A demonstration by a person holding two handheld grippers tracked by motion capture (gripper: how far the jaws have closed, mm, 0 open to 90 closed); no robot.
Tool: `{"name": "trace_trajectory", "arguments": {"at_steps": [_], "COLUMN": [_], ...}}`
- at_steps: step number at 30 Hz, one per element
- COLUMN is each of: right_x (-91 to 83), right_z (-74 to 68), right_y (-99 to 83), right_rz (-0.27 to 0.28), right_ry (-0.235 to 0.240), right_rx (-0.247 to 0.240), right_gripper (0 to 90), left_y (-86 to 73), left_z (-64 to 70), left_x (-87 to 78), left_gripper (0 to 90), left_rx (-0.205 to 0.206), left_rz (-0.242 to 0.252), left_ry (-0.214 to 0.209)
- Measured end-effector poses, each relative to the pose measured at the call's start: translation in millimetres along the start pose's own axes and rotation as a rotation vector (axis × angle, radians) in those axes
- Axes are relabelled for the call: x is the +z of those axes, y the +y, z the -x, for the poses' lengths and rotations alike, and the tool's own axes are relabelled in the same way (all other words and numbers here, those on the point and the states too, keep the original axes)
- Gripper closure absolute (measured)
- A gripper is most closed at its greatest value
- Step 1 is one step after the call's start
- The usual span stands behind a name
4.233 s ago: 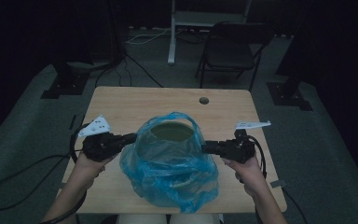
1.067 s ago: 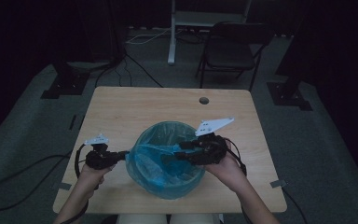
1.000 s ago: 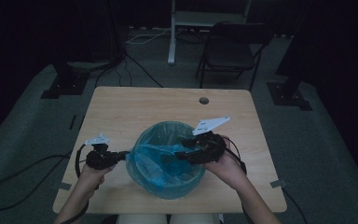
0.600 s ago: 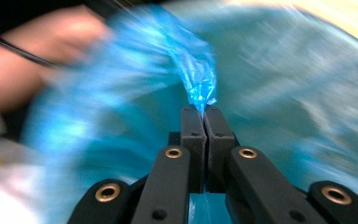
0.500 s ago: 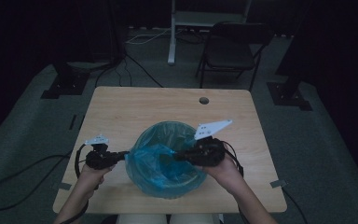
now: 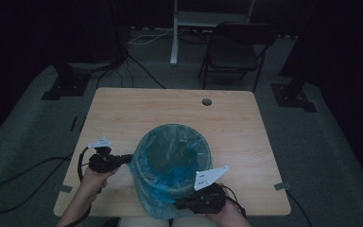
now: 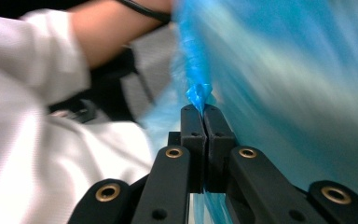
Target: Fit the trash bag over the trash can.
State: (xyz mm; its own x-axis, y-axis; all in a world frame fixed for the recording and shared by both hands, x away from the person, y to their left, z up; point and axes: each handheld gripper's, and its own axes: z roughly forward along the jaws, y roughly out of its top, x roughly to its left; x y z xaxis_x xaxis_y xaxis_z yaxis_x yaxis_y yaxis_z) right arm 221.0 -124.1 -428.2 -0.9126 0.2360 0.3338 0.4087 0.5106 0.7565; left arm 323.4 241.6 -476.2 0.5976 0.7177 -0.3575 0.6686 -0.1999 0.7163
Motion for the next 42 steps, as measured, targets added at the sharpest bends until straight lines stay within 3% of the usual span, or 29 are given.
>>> {"name": "trace_trajectory", "arguments": {"at_steps": [2, 6, 7, 8, 9, 10, 11, 12, 14, 17, 21, 22, 23, 25, 27, 29, 30, 31, 32, 34, 35, 37, 39, 42], "right_x": [0.7, -4.8, -4.6, -4.6, -4.2, -3.9, -7.1, -11.8, -27.7, -54.4, -90.9, -98.7, -107.5, -115.8, -119.5, -119.0, -118.2, -117.2, -116.1, -115.3, -115.4, -117.2, -119.5, -121.0], "right_z": [17.6, 50.9, 60.0, 60.0, 64.0, 70.2, 77.0, 78.2, 74.9, 71.1, 69.5, 70.6, 72.3, 74.5, 78.1, 82.7, 84.5, 86.7, 88.8, 94.0, 96.6, 99.7, 103.5, 109.3], "right_y": [-20.5, -51.1, -57.3, -57.3, -59.4, -61.7, -63.0, -62.7, -61.4, -64.0, -75.4, -78.0, -80.5, -81.5, -82.9, -86.1, -87.5, -88.4, -89.0, -90.6, -91.0, -90.2, -88.9, -87.7], "right_rz": [0.018, 0.072, 0.073, 0.073, 0.060, 0.049, 0.080, 0.099, 0.152, 0.219, 0.333, 0.362, 0.406, 0.438, 0.468, 0.499, 0.507, 0.506, 0.504, 0.504, 0.501, 0.508, 0.521, 0.520], "right_ry": [-0.027, -0.044, -0.068, -0.068, -0.106, -0.154, -0.174, -0.178, -0.190, -0.174, -0.061, -0.047, -0.070, -0.137, -0.218, -0.282, -0.320, -0.344, -0.370, -0.402, -0.424, -0.471, -0.485, -0.493], "right_rx": [0.068, 0.192, 0.227, 0.227, 0.229, 0.242, 0.287, 0.300, 0.285, 0.298, 0.295, 0.305, 0.335, 0.357, 0.382, 0.394, 0.402, 0.397, 0.395, 0.401, 0.404, 0.399, 0.400, 0.413], "right_gripper": [88.7, 88.4, 88.4, 88.4, 87.3, 80.0, 68.6, 68.5, 55.9, 42.9, 22.3, 20.0, 20.5, 23.8, 20.6, 18.5, 18.5, 17.2, 15.5, 15.4, 15.4, 15.4, 15.4, 15.4], "left_y": [-2.1, -5.8, -6.0, -6.0, -5.8, -5.4, -4.9, -4.7, -4.8, -7.1, -14.0, -16.7, -18.5, -22.6, -25.6, -29.4, -30.9, -31.7, -33.9, -38.2, -40.5, -47.4, -54.6, -68.2], "left_z": [-3.2, -7.3, -6.6, -6.6, -5.3, -3.6, -2.6, -2.4, -2.6, -6.9, -11.3, -11.9, -12.1, -11.6, -11.9, -13.2, -14.5, -15.7, -16.0, -14.5, -12.6, -9.2, -9.6, -15.5], "left_x": [5.2, 20.5, 23.5, 23.5, 28.0, 32.2, 33.4, 33.0, 30.0, 21.1, 10.3, 7.6, 6.1, 2.8, 0.1, -6.0, -8.7, -11.2, -14.5, -21.9, -25.9, -36.0, -43.8, -55.6], "left_gripper": [90.0, 90.0, 90.0, 90.0, 90.0, 90.0, 89.0, 88.3, 86.4, 79.3, 73.9, 68.5, 61.1, 39.8, 17.2, 11.0, 8.6, 0.2, 0.0, 0.0, 0.0, 0.0, 0.1, 0.1], "left_rx": [-0.008, -0.022, -0.020, -0.020, -0.018, -0.021, -0.019, -0.021, -0.024, -0.031, -0.016, -0.011, -0.003, -0.026, -0.050, -0.057, -0.037, -0.012, 0.011, 0.068, 0.118, 0.206, 0.239, 0.238], "left_rz": [-0.010, -0.047, -0.051, -0.051, -0.057, -0.054, -0.049, -0.036, -0.024, -0.002, 0.039, 0.054, 0.070, 0.093, 0.104, 0.163, 0.176, 0.162, 0.180, 0.212, 0.225, 0.260, 0.298, 0.367], "left_ry": [0.022, 0.015, 0.019, 0.019, 0.024, 0.016, 0.023, 0.011, 0.020, 0.025, 0.013, 0.008, 0.003, 0.033, 0.054, 0.052, 0.038, 0.029, 0.039, 0.118, 0.156, 0.196, 0.177, 0.210]}}
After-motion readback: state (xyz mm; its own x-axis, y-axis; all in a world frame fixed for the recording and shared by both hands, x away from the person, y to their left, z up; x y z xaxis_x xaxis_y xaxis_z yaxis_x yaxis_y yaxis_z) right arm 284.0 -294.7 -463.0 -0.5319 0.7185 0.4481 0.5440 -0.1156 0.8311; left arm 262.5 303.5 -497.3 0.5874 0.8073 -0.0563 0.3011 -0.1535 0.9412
